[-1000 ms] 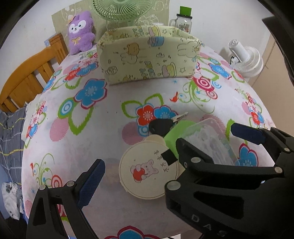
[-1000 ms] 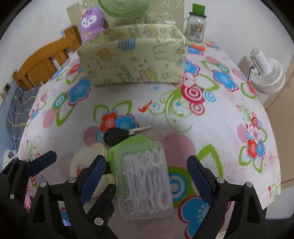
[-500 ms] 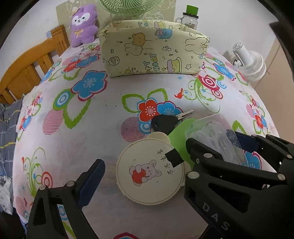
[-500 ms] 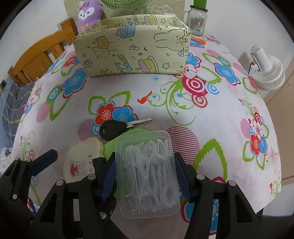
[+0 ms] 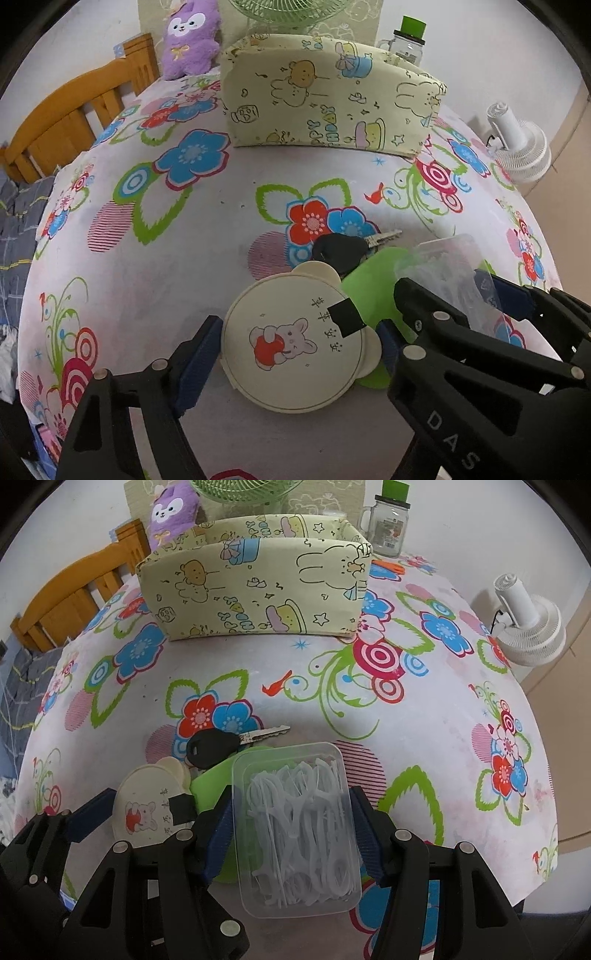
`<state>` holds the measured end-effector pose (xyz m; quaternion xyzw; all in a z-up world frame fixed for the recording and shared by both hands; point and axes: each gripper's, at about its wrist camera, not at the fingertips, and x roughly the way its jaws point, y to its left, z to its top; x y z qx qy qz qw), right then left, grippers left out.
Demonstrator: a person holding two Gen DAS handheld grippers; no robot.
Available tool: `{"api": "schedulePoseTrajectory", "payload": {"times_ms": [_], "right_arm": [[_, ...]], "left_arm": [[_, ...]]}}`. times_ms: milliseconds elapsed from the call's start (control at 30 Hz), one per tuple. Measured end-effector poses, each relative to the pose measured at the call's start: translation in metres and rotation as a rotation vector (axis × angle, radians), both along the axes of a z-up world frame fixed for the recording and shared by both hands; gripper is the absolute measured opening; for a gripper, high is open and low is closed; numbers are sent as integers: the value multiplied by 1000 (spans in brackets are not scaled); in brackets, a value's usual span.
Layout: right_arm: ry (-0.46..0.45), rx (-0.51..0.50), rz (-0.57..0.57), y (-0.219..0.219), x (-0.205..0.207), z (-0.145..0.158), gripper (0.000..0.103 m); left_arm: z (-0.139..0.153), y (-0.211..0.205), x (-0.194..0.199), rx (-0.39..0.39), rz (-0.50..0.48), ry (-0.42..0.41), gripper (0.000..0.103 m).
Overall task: Organize rigid objects
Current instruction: 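Close the left tool on the bunny mirror while the right tool grasps the floss box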
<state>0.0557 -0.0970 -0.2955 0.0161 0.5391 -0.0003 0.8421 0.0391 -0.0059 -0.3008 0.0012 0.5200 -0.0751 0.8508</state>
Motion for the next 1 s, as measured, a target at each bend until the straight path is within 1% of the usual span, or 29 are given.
{"api": "schedulePoseTrajectory", "payload": {"times_ms": [200,600,833,933,1000], "right_arm": [[-32,5,-1,-3,6,13,62],[-113,18,-26,-12,18,49,62],[-146,26,-37,-17,19,67,62],[-154,27,-44,-19,20,75,62],[-160,28,-54,-20,20,81,62]], "left_arm": [[13,-2,7,4,6,-28,85],[47,-9,20,11,8,-105,85],[67,-12,22,18,5,-139,85],[76,-15,23,37,-2,-141,85],[82,-15,22,37,-1,-157,85]]}}
